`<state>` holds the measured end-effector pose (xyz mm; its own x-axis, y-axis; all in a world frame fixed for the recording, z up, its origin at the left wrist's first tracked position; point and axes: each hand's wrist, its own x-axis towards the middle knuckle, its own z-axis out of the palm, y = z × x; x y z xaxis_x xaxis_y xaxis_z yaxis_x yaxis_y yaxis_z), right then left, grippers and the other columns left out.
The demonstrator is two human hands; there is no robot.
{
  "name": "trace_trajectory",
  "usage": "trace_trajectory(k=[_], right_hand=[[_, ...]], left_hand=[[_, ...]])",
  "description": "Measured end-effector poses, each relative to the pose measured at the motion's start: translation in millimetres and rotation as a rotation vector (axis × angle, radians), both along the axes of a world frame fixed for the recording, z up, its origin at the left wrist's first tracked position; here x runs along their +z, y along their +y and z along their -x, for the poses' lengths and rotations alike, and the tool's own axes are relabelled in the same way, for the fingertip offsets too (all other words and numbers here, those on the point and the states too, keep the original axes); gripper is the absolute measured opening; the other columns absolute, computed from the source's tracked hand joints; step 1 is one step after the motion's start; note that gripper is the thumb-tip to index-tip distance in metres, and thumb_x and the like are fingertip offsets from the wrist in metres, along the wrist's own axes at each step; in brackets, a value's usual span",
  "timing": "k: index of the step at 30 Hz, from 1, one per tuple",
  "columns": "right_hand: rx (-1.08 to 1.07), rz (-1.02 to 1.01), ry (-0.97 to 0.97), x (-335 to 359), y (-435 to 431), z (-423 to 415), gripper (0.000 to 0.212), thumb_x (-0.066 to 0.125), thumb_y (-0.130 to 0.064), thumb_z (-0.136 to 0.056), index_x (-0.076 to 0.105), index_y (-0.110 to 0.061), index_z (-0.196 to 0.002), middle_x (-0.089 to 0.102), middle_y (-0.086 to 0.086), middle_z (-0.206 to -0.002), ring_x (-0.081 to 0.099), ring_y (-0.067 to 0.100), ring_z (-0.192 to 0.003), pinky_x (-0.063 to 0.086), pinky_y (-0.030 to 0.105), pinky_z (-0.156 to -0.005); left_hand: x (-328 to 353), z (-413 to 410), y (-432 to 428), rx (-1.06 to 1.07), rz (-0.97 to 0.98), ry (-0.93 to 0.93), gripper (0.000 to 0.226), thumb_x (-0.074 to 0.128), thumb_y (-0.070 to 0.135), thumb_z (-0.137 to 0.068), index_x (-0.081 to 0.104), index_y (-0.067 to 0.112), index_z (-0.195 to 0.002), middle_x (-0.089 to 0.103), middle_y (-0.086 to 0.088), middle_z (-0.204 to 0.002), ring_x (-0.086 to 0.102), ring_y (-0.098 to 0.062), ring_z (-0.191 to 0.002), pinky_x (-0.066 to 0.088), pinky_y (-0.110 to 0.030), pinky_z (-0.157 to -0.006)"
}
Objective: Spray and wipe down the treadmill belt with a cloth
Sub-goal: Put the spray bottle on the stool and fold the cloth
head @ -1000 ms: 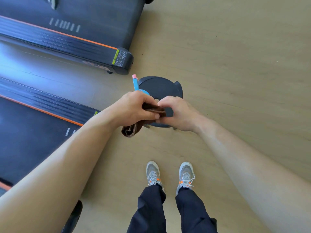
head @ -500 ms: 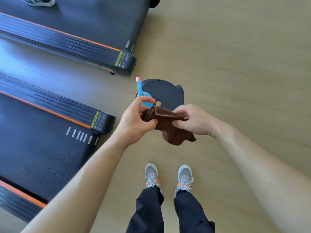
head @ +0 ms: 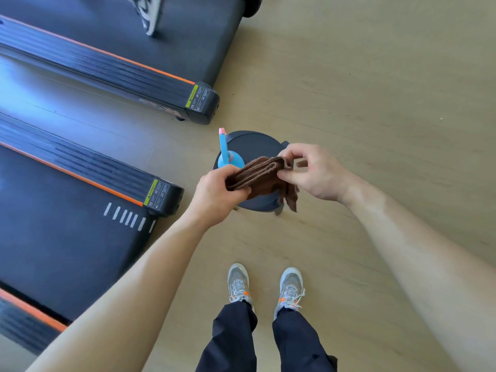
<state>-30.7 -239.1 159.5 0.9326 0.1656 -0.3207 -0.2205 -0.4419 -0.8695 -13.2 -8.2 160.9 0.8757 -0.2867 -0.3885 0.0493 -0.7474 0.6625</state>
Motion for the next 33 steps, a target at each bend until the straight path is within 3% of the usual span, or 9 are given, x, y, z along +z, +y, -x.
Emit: trace_trajectory(k=[3,5,7,10,17,20,23,26,33], right_hand=[[-0.011,0.055,0.034,0,-6,-8,0.016,0.069,-0.01,-0.09,0.061,-0.024,-0.089,0.067,0.005,-0.079,0.062,0.021,-0.073,0.05,0.038,-0.076],[-0.027,0.081,0.022,7,-11,-21,0.018,0.067,-0.007,-0.09,0.063,-0.023,-0.1,0.069,0.013,-0.085,0.061,0.027,-0.074,0.05,0.037,-0.074],[-0.056,0.121,0.002,19,-15,-38,0.019,0.067,-0.008,-0.091,0.063,-0.027,-0.092,0.068,0.009,-0.083,0.058,0.019,-0.071,0.047,0.031,-0.07],[-0.096,0.171,-0.049,41,-19,-62,0.024,0.067,-0.011,-0.091,0.058,-0.031,-0.082,0.066,0.002,-0.081,0.057,0.015,-0.071,0.044,0.027,-0.067],[-0.2,0.168,-0.106,71,-14,-67,0.018,0.063,-0.008,-0.091,0.062,-0.026,-0.088,0.071,-0.006,-0.083,0.059,-0.005,-0.061,0.039,0.007,-0.054],[-0.218,0.2,-0.069,44,-9,-49,0.011,0.065,-0.011,-0.09,0.065,-0.022,-0.091,0.074,-0.006,-0.084,0.066,0.009,-0.077,0.045,0.018,-0.064],[-0.204,0.253,0.014,-10,0,-21,0.017,0.065,-0.012,-0.086,0.062,-0.029,-0.087,0.071,-0.009,-0.083,0.065,0.016,-0.079,0.051,0.032,-0.072],[-0.145,0.281,0.128,-70,14,10,0.023,0.064,-0.01,-0.085,0.059,-0.033,-0.084,0.068,-0.01,-0.081,0.063,0.019,-0.077,0.05,0.036,-0.07],[-0.01,0.288,0.265,-148,25,53,0.013,0.065,-0.01,-0.088,0.064,-0.023,-0.091,0.072,0.0,-0.088,0.064,0.024,-0.078,0.052,0.034,-0.071]], left_hand=[[3,-16,-4,0.046,0.033,-0.052,0.02,0.076,0.012,-0.09,0.067,0.029,-0.094,0.067,0.019,-0.082,0.061,0.005,-0.077,0.041,-0.001,-0.066],[10,-30,-12,0.007,0.019,-0.071,0.02,0.076,0.014,-0.09,0.067,0.031,-0.096,0.066,0.019,-0.083,0.062,0.0,-0.08,0.042,-0.004,-0.065],[20,-47,-20,-0.031,-0.022,-0.1,0.02,0.076,0.017,-0.089,0.066,0.033,-0.095,0.066,0.017,-0.084,0.061,-0.007,-0.082,0.044,-0.01,-0.07],[42,-74,-28,-0.022,-0.041,-0.166,0.016,0.077,0.021,-0.089,0.069,0.031,-0.098,0.073,0.012,-0.089,0.069,-0.017,-0.09,0.057,-0.032,-0.083],[68,-93,-29,-0.05,-0.086,-0.287,0.012,0.077,0.025,-0.09,0.071,0.032,-0.098,0.072,0.015,-0.085,0.068,-0.017,-0.086,0.06,-0.04,-0.081],[49,-76,-25,-0.062,-0.123,-0.244,0.014,0.074,0.024,-0.09,0.07,0.036,-0.096,0.071,0.014,-0.083,0.067,-0.02,-0.085,0.058,-0.038,-0.076],[5,-47,-18,-0.083,-0.184,-0.173,0.017,0.07,0.022,-0.092,0.072,0.034,-0.103,0.073,0.005,-0.091,0.066,-0.027,-0.088,0.057,-0.042,-0.078],[-49,-12,-9,-0.106,-0.237,-0.072,0.021,0.064,0.02,-0.096,0.072,0.032,-0.112,0.075,0.002,-0.102,0.067,-0.027,-0.094,0.057,-0.042,-0.08],[-129,35,-2,-0.092,-0.327,0.057,0.017,0.06,0.026,-0.103,0.068,0.034,-0.114,0.071,0.009,-0.097,0.063,-0.016,-0.085,0.051,-0.032,-0.069]])
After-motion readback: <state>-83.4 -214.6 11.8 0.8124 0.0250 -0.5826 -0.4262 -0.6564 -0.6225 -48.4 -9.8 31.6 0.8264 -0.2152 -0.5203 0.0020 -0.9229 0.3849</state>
